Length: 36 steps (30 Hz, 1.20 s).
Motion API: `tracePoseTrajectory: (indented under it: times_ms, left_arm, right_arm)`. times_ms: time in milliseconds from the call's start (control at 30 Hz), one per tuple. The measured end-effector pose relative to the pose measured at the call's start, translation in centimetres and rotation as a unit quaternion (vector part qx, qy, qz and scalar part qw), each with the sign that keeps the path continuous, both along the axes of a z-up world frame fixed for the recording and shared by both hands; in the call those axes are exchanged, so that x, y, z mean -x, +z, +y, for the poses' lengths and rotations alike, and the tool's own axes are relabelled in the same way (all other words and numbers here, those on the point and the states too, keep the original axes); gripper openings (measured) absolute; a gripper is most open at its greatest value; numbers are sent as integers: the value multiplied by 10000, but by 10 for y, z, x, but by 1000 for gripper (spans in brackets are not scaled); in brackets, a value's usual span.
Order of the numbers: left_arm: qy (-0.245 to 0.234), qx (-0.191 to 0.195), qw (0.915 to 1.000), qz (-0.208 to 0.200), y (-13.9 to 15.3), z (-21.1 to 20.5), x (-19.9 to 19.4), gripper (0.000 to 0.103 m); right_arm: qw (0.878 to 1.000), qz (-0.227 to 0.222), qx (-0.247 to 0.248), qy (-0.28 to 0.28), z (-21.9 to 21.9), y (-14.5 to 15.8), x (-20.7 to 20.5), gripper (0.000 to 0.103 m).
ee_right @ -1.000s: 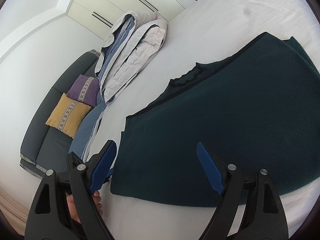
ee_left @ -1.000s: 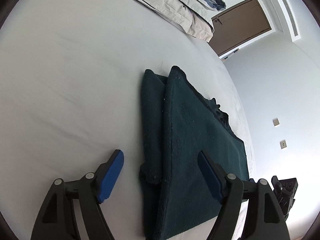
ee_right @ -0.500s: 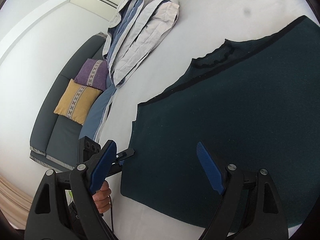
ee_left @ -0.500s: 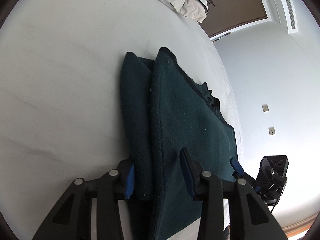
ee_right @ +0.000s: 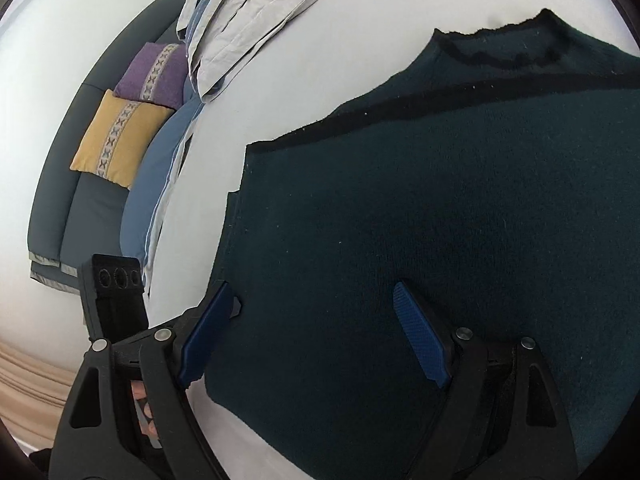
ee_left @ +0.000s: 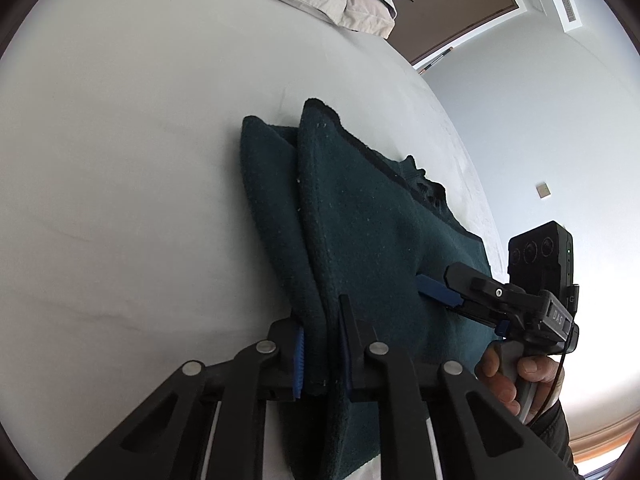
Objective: Fold small clothes
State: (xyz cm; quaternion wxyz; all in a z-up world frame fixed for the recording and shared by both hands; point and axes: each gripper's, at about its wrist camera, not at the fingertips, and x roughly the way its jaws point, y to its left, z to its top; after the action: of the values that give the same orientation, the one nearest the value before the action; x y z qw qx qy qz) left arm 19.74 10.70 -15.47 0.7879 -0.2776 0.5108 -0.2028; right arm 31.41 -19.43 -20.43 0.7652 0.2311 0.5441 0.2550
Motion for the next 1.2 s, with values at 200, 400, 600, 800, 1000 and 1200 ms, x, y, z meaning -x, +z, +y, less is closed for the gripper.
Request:
tracePoseTrajectory:
  times_ms: [200,400,600,800,1000,1200]
  left_arm:
    - [-12,20,9999,-121,16,-11,0,13]
    - [-402,-46,9984,-396,57,-57,-2,12]
    - [-1058,55,9922,-659,83,-156,-10,12]
    - [-1527,30,9870,-491,47,-249,-21,14]
    - [-1667,601,9832,-447,31,-255,-3,36]
    - [-1450,827,9819,-899,55,-216,28,40]
  right_arm:
    - [9997,-215,-83,-108,0,1,3,83]
    - [9859,46,-1497,-746,-70,5,5,83]
    - [9705,176,-2187,-1001,-141,4,9,84]
    - [9586,388,-2503,-1304,-199,-10,7,84]
    - [9527,489,-2706,-1298,-213,-20,0,83]
    - [9590,531,-2515,-1197,-197,-22,-13,83]
